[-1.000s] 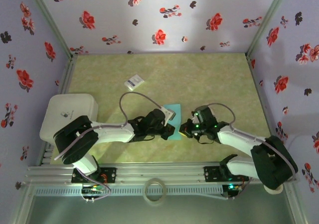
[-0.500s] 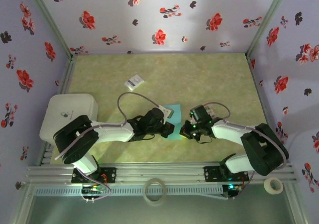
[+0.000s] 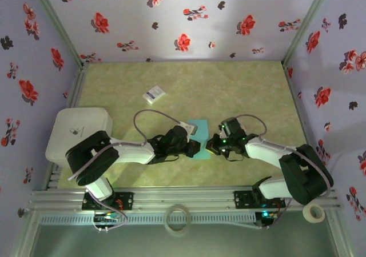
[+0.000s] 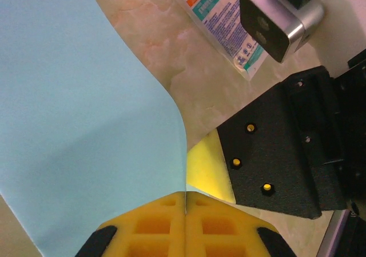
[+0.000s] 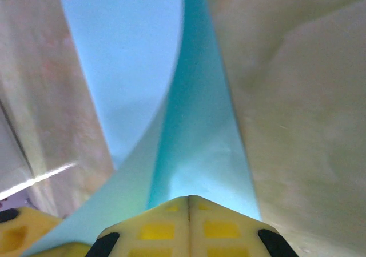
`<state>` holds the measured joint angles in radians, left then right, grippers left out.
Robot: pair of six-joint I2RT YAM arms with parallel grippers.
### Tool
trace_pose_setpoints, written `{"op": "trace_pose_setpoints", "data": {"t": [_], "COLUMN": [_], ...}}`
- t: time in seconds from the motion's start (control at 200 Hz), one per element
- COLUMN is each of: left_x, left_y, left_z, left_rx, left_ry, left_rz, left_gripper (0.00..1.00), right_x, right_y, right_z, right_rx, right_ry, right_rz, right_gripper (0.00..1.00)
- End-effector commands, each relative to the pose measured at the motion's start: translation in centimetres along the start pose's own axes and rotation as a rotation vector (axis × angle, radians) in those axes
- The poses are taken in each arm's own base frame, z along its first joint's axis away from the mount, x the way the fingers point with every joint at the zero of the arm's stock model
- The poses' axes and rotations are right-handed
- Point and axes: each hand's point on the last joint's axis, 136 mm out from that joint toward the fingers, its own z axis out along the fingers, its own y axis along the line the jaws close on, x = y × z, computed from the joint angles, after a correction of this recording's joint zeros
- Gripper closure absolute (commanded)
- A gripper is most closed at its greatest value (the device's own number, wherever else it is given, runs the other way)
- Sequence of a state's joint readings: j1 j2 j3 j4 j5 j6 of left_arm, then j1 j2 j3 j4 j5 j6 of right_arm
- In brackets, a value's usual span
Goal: Fold a paper plane with a square sheet of paper (pick it up from the middle)
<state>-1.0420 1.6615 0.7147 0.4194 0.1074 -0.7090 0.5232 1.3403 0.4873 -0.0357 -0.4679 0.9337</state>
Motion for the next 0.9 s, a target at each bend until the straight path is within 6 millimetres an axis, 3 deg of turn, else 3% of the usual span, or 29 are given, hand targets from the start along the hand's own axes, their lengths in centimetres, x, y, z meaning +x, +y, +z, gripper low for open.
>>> {"op": "trace_pose_setpoints", "data": {"t": [0.0,0.17,0.475,0.815,0.895], "left_x": [-0.2,0.4,0.7,0.3,0.1], "left_y": [0.5,1.2,0.3,0.2,0.0], "left_z": [0.0,0.1,0.3,0.4,0.4], "left_rx": [-0.012,-0.039,0.015,0.038,0.046], "left_ry": [-0.026,0.015,0.058,0.037,0.027], "left_rz": [-0.009,-0.009,0.024,0.042,0.053], "left_gripper": [1.0,0.92,0.82,0.79,0.82], "right_x": [0.3,0.3,0.3,0.4,0.4], "right_y": [0.1,0.1,-0.1,0.0,0.0], "right_z": [0.6,1.0,0.9,1.0,1.0], "right_rx": [-0.021,-0.032,-0.018,-0.02,-0.022], "right_ry": [0.012,0.018,0.014,0.021,0.022], "right_rz": [0.032,0.039,0.038,0.035,0.035], "right_gripper": [0.93,0.93,0.94,0.94,0.94]}}
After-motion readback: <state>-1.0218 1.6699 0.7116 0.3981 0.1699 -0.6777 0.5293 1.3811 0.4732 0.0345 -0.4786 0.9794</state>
